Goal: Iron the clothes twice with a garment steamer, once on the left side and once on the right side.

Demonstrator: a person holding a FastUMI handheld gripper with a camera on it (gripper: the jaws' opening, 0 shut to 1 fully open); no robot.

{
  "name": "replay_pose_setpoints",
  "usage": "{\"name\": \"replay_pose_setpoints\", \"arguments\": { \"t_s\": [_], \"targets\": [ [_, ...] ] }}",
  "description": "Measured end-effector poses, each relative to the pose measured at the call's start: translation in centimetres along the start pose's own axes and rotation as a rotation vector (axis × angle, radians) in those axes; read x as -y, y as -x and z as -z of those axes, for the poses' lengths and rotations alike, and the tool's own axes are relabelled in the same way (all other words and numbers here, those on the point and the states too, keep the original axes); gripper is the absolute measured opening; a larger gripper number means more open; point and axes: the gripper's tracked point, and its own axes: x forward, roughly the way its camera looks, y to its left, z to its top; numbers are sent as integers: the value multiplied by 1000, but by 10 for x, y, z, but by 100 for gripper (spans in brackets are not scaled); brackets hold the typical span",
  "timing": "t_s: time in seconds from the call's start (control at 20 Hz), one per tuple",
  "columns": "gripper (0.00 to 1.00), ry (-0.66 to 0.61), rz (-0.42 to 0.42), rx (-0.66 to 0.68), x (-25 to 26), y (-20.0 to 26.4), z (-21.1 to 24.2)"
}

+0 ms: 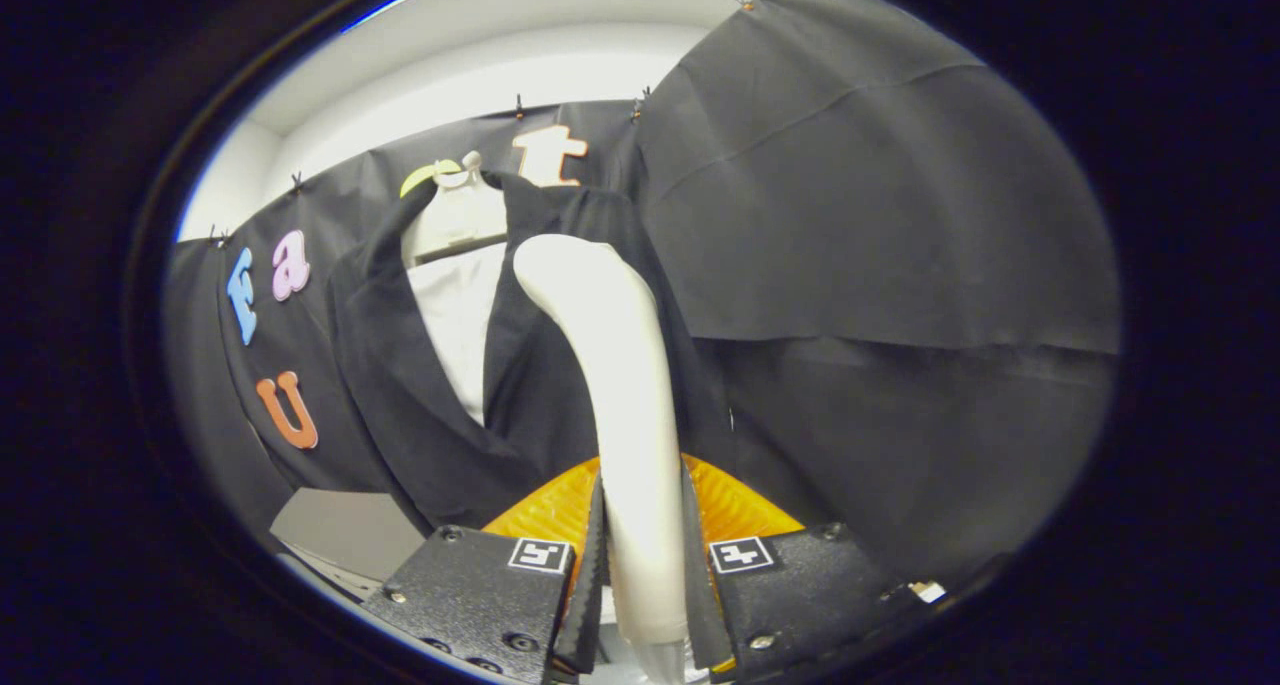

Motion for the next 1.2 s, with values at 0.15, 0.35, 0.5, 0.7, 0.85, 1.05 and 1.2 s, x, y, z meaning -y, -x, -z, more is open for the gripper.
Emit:
{"name": "replay_pose_setpoints", "arguments": {
  "t_s": [0.15,0.35,0.5,0.7,0.85,1.05,1.2],
  "targets": [
    [38,-3,-8,16,-12,-16,-26],
    [38,4,-8,19,-28,-35,-43],
    [38,33,12,34,-35,-50,-53],
    [38,72,23,13,-44,-59,-38],
    [38,85,31,-5,-45,-60,-20],
    [38,102,42,-36,-41,-61,4],
    [38,114,42,-66,-39,-60,23]
  ]
}}
